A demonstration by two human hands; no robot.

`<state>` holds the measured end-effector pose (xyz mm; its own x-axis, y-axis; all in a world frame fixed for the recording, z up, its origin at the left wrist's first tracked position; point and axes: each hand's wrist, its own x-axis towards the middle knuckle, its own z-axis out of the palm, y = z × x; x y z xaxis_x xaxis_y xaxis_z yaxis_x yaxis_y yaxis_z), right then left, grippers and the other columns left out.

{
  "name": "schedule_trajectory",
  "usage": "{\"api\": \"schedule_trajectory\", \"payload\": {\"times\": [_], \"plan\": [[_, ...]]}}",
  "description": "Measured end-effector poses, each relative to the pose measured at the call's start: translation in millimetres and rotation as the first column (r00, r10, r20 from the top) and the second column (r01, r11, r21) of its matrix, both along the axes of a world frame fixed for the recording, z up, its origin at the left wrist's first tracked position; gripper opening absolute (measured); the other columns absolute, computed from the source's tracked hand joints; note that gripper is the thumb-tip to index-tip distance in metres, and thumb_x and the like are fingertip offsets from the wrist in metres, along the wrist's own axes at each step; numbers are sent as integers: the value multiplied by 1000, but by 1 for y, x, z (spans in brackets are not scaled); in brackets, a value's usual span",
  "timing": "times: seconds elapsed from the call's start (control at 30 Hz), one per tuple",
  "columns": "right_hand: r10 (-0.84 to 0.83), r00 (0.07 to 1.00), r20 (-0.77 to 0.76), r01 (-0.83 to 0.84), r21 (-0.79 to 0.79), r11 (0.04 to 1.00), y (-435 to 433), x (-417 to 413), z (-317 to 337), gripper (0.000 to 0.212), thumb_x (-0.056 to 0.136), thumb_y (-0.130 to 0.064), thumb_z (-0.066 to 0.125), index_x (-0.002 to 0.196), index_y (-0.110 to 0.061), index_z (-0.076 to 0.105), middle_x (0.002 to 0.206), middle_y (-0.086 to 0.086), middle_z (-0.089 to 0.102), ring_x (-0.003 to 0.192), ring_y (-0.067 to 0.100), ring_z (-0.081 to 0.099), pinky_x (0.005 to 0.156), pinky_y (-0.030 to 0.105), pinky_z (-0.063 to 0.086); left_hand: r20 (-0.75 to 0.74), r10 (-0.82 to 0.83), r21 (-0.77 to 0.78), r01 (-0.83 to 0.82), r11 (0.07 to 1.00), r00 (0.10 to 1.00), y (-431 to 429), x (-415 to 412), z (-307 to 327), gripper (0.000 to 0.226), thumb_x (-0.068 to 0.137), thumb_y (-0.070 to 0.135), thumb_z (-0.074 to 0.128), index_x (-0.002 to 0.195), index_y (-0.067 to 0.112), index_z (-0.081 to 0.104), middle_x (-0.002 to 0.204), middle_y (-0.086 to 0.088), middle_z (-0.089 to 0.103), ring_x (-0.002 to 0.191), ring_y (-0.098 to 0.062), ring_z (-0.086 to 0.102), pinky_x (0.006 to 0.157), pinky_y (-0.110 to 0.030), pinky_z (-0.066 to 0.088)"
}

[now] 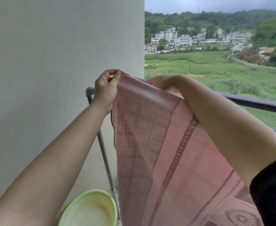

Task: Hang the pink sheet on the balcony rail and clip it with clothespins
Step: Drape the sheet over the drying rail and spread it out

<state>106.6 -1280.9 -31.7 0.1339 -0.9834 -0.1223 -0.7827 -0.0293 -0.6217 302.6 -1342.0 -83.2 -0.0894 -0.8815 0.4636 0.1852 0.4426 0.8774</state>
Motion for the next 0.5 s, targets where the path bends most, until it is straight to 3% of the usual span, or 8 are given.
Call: {"api": "schedule_trajectory", "payload": {"times": [0.07,0.13,0.2,0.27,0.37,0.43,0.5], "plan": [[65,993,98,-64,-11,998,-29,15,-1,40,97,-28,59,137,-27,56,133,-7,59,118,13,58,91,26,54,-24,46,6,-46,999,999,-16,15,0,6,90,27,66,88,27,71,88,2,67,91,-17,63,94,-42,51],[167,982,93,-172,50,984,-51,34,-7,27,93,-22,64,119,-31,67,123,-5,66,108,13,66,91,31,56,-31,81,25,-80,996,996,-27,32,-4,7,92,22,65,89,25,70,86,3,65,89,-16,61,93,-38,51],[169,985,-21,-169,22,985,-68,47,-12,18,91,-16,67,101,-30,71,105,-6,67,92,8,67,76,22,58,42,110,38,-112,993,993,-37,51,-9,7,94,21,64,90,25,69,82,5,63,83,-10,60,84,-27,50],[116,989,-87,-119,-31,992,-83,53,-11,21,89,-16,69,106,-28,71,102,-6,69,91,8,69,65,17,55,114,71,77,-80,994,991,-46,68,-15,5,93,22,65,91,23,69,82,4,64,78,-9,60,77,-22,50],[22,953,-302,-59,-114,992,-99,53,-4,20,91,-26,65,111,-26,70,109,3,69,96,20,68,67,24,54,209,-63,144,33,989,976,-61,79,-25,8,92,21,66,96,14,69,86,2,67,74,-6,62,71,-18,51],[-97,888,-449,-12,-235,972,-103,51,0,26,91,-34,65,114,-25,71,108,2,66,91,20,59,72,24,44,287,-101,142,62,988,952,-70,78,-34,12,92,19,66,98,10,69,83,5,66,70,0,61,66,-12,48],[-148,872,-467,27,-256,966,-103,55,1,26,90,-35,67,113,-24,72,96,1,65,89,19,56,76,24,39,281,-156,197,102,975,947,-80,78,-43,14,91,21,67,99,10,71,80,6,66,67,-1,59,60,-12,46]]}}
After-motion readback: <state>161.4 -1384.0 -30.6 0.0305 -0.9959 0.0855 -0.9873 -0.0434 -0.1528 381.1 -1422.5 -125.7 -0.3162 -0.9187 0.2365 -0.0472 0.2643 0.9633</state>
